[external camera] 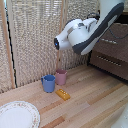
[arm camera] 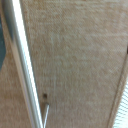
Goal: Propose to navigate your clamp on the clench of the first drawer. Use gentle force to register to the cabinet. Send posterior your swing mandate till over it lurks, a cup of pink essence. Fortify your grip after aiming concentric with the pink cup’s periphery. Manoeuvre the pink towards the cabinet's top. Drop your compression till the cup is resting inside.
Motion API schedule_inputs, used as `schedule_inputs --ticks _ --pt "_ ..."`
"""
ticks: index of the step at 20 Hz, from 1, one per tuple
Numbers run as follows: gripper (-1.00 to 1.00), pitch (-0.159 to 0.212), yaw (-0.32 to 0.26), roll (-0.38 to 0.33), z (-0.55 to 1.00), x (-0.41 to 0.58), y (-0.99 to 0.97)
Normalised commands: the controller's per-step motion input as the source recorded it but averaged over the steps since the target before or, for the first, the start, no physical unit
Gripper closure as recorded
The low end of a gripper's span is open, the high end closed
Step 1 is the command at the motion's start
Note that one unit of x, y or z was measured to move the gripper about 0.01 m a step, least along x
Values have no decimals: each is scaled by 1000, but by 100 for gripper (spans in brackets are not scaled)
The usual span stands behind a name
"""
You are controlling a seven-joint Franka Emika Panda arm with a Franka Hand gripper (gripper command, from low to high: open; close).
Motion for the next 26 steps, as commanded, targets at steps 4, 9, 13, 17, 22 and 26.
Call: schedule_inputs --ticks 4,9,13,17,22,26 --pt "-100 4 -169 349 40 88 324" --pt "-100 47 -172 375 0 145 255" --pt "-100 51 -170 375 0 142 255" --pt "-100 51 -167 375 0 142 259" --pt "-100 48 -170 375 0 142 256" --pt "-100 6 -211 359 0 126 173"
